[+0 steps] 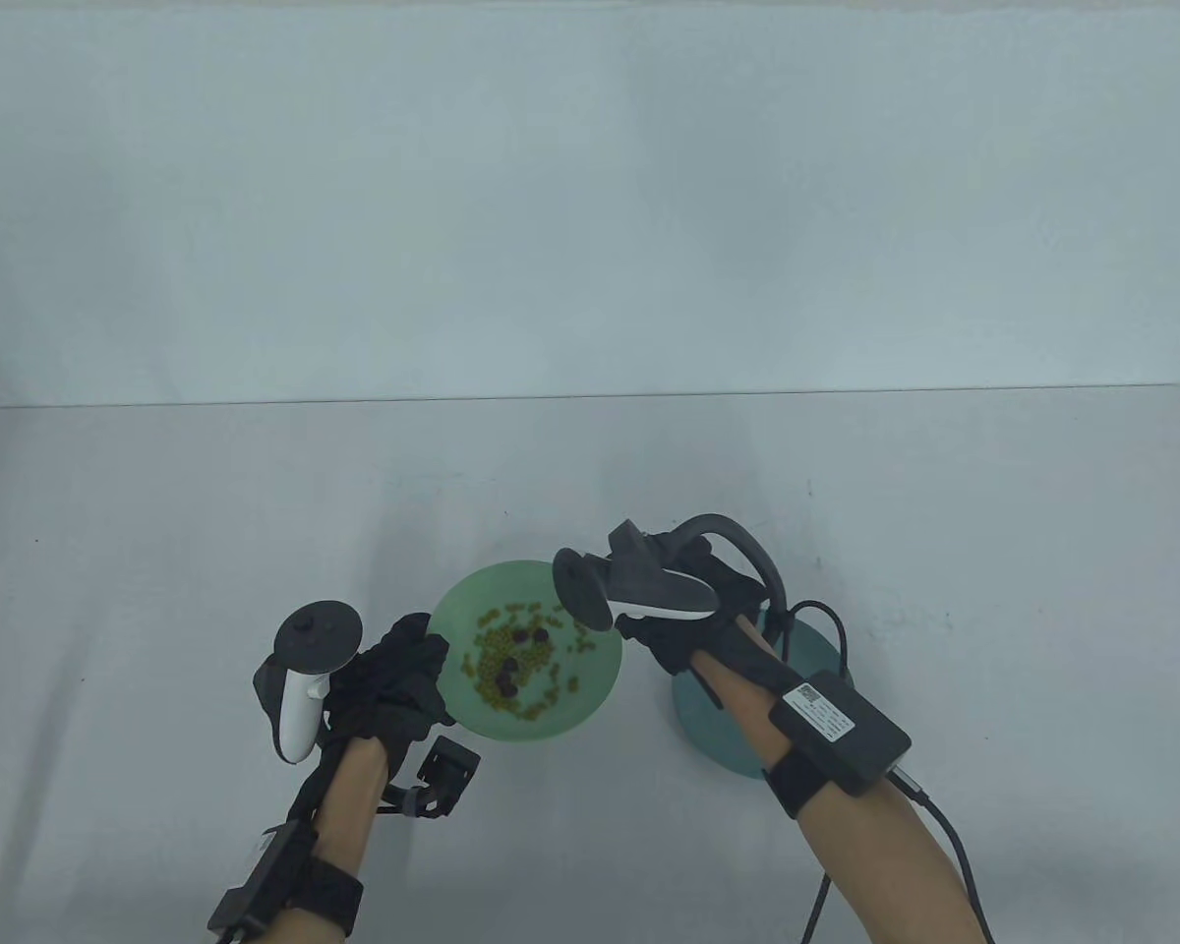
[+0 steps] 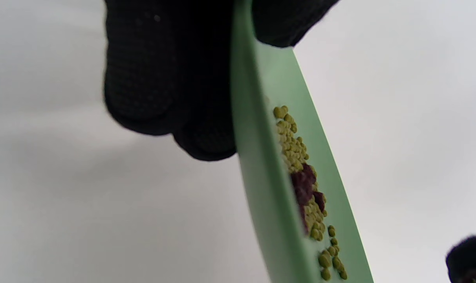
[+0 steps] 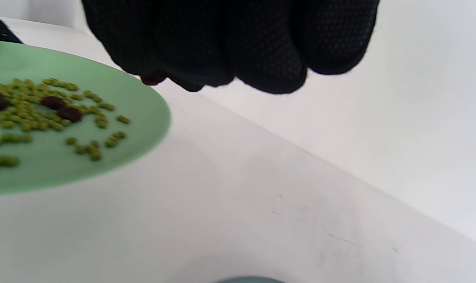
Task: Pick cranberries with hand pinch into plate
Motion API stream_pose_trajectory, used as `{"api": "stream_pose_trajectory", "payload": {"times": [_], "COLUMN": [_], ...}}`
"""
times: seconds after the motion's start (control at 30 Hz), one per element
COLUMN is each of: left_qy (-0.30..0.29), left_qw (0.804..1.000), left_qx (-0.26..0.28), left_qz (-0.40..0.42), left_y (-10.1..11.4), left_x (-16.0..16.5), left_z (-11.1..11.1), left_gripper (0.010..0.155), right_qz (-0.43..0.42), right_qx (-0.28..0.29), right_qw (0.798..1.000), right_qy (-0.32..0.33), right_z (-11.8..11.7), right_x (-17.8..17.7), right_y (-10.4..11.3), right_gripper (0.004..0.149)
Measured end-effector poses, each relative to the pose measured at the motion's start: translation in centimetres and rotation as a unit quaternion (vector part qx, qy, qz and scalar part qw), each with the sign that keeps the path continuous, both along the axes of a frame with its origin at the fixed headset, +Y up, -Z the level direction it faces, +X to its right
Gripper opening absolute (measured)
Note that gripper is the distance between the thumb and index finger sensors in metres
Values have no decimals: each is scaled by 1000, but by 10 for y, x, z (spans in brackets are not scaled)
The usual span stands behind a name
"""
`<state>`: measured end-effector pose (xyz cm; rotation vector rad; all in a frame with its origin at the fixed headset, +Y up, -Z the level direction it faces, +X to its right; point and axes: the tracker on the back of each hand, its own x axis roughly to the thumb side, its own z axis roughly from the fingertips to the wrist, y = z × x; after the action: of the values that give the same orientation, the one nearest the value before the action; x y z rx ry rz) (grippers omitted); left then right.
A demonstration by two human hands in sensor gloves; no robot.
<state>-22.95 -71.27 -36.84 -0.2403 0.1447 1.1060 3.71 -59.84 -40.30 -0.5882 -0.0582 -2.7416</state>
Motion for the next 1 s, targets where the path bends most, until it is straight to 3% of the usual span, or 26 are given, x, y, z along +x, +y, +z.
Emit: {"api": "stream_pose_trajectory", "payload": {"times": [0.27,0.43,0.77,1.0], "left_qy": [-2,-3,-4,-4], "left_qw": [1000,1000,1000,1000], "left_qx": [2,2,2,3], "left_qz": [-5,-6,-6,-6], "left_y": [1,1,0,0], "left_x": [1,2,2,2], "left_z": [0,0,0,0], "left_gripper": [52,52,52,52], "right_qz": [5,12,22,30], "right_qx": [-13,-41,-98,-122], "right_qw": [998,995,987,982], "right_qy": [-61,-94,-127,-140], "right_z": [4,6,11,11], "right_x": [57,84,107,113], "right_y": [-17,-46,-100,-121], "right_gripper": [45,45,45,45]}}
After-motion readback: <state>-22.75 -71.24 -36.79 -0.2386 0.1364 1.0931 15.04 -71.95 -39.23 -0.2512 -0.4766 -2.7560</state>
